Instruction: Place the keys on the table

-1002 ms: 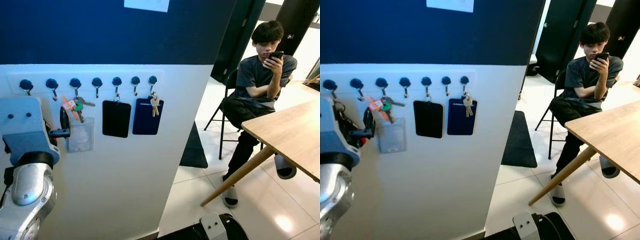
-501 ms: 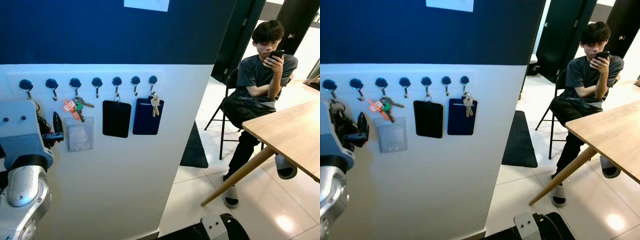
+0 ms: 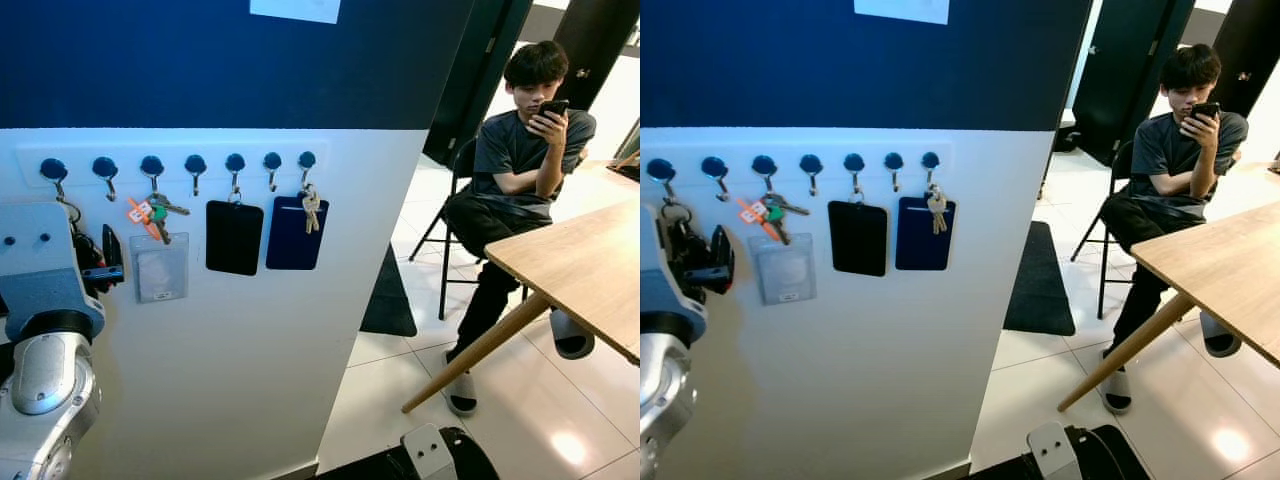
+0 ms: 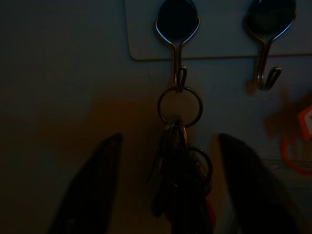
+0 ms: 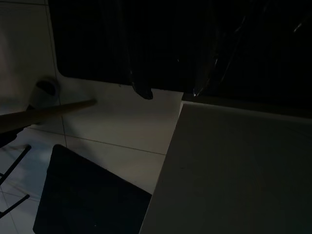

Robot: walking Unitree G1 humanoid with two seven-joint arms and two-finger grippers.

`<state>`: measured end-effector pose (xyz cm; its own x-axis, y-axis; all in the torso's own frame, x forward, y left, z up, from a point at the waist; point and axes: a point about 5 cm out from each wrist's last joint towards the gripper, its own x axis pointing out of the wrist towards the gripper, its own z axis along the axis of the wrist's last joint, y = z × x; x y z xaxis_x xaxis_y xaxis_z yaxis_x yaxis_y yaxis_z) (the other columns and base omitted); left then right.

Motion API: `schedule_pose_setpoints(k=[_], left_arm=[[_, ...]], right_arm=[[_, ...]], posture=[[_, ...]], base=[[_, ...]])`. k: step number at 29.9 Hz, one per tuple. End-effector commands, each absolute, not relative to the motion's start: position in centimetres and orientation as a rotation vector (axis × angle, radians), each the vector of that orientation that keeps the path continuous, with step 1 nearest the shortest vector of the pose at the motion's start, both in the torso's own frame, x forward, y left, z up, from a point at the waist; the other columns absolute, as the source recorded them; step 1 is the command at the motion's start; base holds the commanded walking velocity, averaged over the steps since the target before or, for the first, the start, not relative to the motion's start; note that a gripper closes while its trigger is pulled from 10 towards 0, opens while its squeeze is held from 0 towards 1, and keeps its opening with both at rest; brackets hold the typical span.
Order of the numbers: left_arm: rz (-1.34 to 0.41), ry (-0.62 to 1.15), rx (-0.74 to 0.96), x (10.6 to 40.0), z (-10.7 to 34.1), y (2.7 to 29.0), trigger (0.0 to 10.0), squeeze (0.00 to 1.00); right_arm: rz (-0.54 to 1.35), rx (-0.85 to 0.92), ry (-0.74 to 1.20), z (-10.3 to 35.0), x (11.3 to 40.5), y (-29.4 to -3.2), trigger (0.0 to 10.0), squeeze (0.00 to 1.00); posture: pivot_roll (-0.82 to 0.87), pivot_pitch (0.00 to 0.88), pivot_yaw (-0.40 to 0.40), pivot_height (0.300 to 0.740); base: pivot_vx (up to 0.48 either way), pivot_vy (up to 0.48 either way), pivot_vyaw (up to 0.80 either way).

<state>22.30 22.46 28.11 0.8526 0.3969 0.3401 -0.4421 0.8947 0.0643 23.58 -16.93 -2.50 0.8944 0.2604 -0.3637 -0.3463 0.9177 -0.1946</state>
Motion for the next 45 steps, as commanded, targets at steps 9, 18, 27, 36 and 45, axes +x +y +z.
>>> schedule_pose_setpoints(k=[9,18,27,36,45], left_arm=[[0.435,-0.336,0.122,22.71,28.24,22.13,10.0,0.00],[0.426,-0.349,0.119,22.99,28.52,22.06,2.9,0.00],[0.430,-0.339,0.123,22.97,28.38,22.16,10.0,0.00],[0.434,-0.329,0.126,22.92,28.17,22.15,10.0,0.00],[0.445,-0.334,0.124,22.91,28.31,22.29,10.0,0.00]], right_arm=[[0.314,-0.264,0.355,-2.71,23.34,-17.16,10.0,0.00],[0.309,-0.260,0.359,-2.84,23.15,-17.18,10.0,0.00],[0.309,-0.258,0.355,-2.78,23.23,-17.07,10.0,0.00],[0.314,-0.260,0.352,-2.70,23.35,-17.00,10.0,0.00],[0.311,-0.259,0.352,-2.71,23.32,-17.03,10.0,0.00]], posture=[[0.26,0.085,-0.097,0.740],[0.26,0.085,-0.092,0.740],[0.26,0.084,-0.092,0.740],[0.26,0.085,-0.096,0.740],[0.26,0.085,-0.094,0.740]], base=[[0.000,0.000,0.00],[0.000,0.000,0.00],[0.000,0.000,0.00],[0.000,0.000,0.00],[0.000,0.000,0.00]])
